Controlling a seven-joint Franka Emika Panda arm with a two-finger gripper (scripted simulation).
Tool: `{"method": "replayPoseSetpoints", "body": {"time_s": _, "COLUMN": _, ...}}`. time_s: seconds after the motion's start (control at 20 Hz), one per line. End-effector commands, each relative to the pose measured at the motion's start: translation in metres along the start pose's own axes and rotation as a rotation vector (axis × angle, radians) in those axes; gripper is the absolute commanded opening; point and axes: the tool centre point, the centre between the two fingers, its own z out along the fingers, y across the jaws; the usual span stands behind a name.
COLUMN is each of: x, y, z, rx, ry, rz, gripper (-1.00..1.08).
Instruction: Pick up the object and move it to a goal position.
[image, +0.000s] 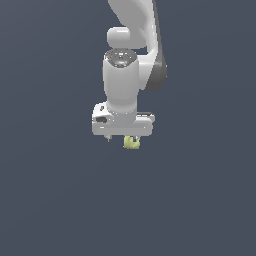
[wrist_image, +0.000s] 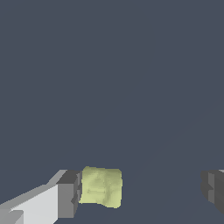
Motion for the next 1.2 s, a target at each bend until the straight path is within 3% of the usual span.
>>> {"method": "replayPoseSetpoints", "body": {"time_s": 0.0, "x": 0.0, "y": 0.0, "z": 0.0, "rx": 0.0, "ry": 0.0, "rz": 0.0, "gripper": 1.0}}
{"method": "replayPoseSetpoints", "body": {"time_s": 0.5, "x": 0.0, "y": 0.016, "z": -0.003, "rx": 0.009, "ry": 0.005, "rz": 0.001, "gripper": 1.0}}
{"method": "replayPoseSetpoints", "body": {"time_s": 1.15, "x": -0.004, "y": 0.014, "z": 0.003, "rx": 0.008, "ry": 0.0, "rz": -0.065, "gripper": 1.0}}
